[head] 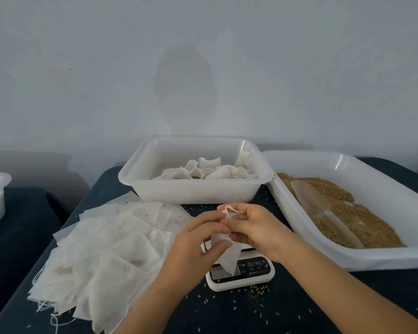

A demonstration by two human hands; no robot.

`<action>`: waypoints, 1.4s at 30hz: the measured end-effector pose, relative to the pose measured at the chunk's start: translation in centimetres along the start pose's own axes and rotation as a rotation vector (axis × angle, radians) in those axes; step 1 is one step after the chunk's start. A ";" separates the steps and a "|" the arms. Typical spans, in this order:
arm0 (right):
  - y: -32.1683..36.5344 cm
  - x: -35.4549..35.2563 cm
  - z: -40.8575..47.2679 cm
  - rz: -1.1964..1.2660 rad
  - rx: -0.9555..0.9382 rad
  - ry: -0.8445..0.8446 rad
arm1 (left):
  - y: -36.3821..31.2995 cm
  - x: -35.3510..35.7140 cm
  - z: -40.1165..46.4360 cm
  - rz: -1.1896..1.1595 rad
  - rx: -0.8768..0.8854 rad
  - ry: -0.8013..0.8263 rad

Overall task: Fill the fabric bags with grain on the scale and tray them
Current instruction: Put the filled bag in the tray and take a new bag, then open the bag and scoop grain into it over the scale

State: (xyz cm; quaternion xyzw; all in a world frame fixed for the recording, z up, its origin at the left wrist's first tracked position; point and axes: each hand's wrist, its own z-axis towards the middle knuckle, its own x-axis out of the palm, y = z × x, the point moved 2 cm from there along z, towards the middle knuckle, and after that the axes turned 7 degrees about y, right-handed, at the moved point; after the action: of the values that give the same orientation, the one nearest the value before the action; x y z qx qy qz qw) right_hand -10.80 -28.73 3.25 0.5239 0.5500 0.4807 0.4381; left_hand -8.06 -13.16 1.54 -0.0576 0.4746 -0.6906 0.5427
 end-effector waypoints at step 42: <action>1.2 -18.5 -5.7 -1.300 0.814 -0.387 | -0.4 2.9 3.6 0.452 0.206 0.204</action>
State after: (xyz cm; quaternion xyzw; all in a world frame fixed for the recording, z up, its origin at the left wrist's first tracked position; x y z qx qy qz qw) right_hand -15.03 -47.59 4.89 0.2909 0.7926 -0.2103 0.4929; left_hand -7.39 -17.64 2.49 0.1753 0.4551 -0.5986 0.6354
